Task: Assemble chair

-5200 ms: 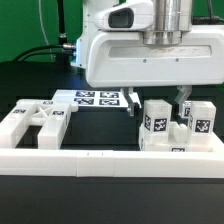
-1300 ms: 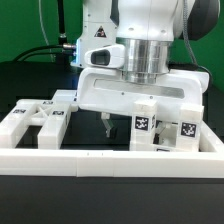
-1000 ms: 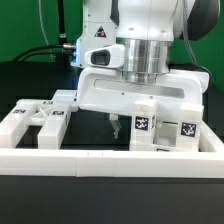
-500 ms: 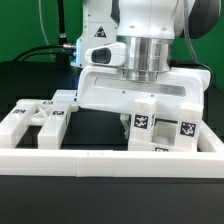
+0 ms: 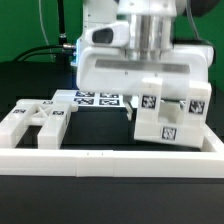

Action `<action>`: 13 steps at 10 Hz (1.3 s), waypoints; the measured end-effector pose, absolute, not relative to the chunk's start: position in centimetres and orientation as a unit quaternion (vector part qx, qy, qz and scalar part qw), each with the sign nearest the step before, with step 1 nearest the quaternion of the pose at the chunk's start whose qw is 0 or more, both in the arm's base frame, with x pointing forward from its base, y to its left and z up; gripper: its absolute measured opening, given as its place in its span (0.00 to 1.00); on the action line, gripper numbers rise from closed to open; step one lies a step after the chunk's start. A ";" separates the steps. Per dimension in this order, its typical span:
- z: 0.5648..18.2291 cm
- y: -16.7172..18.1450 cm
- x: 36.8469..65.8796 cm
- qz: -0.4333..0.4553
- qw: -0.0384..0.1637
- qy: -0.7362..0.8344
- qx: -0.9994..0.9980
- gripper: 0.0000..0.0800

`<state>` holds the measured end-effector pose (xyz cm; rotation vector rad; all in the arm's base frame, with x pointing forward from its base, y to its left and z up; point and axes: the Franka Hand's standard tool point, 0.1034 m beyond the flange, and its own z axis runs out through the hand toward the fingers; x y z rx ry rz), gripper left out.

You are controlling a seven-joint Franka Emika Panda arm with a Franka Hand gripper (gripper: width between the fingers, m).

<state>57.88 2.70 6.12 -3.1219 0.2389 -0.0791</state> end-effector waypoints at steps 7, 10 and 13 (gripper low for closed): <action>6.5 0.7 56.1 0.107 0.023 0.066 -0.992 0.04; 7.4 -0.1 54.7 0.214 0.042 0.067 -0.974 0.04; 6.8 -0.2 53.8 0.320 0.050 0.065 -0.944 0.04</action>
Offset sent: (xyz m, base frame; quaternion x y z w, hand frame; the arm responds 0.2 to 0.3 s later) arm 0.0000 0.0000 0.0000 0.0000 0.0000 0.0000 1.0000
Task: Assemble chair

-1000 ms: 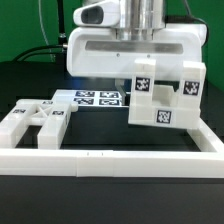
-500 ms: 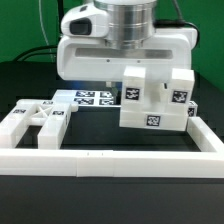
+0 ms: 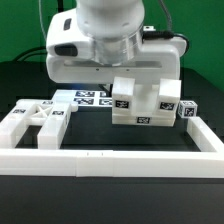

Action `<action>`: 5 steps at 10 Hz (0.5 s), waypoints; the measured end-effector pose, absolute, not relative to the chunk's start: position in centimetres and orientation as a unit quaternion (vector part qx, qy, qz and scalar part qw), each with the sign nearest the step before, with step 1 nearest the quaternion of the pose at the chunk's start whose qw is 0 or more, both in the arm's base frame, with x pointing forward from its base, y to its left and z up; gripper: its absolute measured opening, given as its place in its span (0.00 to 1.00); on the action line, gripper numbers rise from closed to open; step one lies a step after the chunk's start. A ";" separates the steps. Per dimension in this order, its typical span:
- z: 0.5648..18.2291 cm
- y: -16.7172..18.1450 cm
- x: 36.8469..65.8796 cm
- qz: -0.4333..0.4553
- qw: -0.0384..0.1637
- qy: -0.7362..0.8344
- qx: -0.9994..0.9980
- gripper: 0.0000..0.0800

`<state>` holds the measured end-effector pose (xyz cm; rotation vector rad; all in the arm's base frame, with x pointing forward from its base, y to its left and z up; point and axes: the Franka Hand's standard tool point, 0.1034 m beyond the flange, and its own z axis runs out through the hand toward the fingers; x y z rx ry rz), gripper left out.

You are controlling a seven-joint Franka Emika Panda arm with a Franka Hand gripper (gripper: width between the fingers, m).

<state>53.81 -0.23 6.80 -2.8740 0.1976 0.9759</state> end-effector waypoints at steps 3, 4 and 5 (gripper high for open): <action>6.4 -0.9 52.6 0.400 0.058 0.058 -0.913 0.04; 6.4 -1.1 51.9 0.440 0.062 0.058 -0.894 0.04; 6.1 -1.5 51.7 0.474 0.064 0.059 -0.876 0.04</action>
Offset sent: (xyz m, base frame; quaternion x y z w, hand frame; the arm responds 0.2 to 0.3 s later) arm -0.0028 -0.0043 0.0027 0.0087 -0.2054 -0.0260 0.9783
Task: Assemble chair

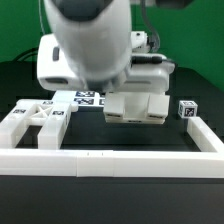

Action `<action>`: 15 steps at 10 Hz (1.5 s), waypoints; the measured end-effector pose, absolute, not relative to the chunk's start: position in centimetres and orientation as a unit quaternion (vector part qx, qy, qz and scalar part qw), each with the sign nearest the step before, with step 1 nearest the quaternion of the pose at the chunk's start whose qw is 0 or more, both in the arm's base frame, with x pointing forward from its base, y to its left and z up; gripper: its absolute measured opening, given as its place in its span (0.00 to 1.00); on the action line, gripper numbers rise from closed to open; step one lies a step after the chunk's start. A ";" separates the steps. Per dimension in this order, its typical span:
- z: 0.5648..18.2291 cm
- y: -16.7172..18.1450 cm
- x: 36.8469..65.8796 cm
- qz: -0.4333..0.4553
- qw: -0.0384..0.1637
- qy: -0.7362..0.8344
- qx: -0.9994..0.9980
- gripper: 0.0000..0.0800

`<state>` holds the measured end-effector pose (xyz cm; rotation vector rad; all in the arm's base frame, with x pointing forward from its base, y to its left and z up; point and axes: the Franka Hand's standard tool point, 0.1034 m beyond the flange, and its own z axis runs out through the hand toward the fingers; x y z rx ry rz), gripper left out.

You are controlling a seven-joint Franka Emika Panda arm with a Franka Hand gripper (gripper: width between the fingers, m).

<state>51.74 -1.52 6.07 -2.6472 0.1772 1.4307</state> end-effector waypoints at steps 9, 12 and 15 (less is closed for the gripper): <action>4.0 -3.0 51.8 0.497 0.065 0.067 -0.863 0.69; 4.3 -3.9 51.7 0.501 0.071 0.074 -0.859 0.80; 4.9 -4.6 52.6 0.476 0.069 0.068 -0.874 0.81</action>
Offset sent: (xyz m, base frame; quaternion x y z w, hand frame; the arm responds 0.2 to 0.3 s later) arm 0.0028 0.0018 -0.0048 0.0056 -0.0006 -0.0137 0.9999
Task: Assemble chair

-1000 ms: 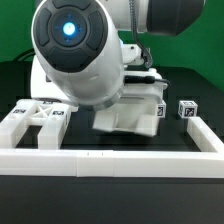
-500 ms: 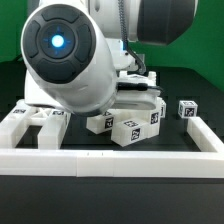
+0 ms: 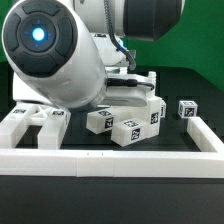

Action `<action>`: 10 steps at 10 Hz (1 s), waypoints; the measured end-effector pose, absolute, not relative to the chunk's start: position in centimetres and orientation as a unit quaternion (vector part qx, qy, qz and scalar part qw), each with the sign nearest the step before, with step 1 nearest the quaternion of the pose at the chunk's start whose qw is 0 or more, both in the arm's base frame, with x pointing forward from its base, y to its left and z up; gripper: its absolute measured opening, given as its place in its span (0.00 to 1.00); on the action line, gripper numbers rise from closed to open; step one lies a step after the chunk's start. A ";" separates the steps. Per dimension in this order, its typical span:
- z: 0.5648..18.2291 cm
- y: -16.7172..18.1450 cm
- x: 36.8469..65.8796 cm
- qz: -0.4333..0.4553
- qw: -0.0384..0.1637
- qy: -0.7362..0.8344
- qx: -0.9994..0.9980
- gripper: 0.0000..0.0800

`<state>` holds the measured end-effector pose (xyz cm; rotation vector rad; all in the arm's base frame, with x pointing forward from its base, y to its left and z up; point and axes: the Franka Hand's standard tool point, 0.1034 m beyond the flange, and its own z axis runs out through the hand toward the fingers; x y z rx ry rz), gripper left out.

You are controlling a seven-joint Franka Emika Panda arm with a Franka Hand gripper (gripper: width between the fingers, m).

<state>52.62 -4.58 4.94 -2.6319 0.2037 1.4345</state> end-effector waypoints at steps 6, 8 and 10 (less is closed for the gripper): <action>6.3 -4.1 54.8 0.300 0.042 0.107 -0.947 0.81; 6.2 -4.3 55.7 0.233 0.037 0.103 -0.966 0.81; 5.5 -5.8 56.1 0.145 0.036 0.045 -0.988 0.81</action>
Offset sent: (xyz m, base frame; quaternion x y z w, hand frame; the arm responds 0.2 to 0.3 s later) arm -0.0080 0.0021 0.0191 -0.0108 0.1944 0.0631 0.9788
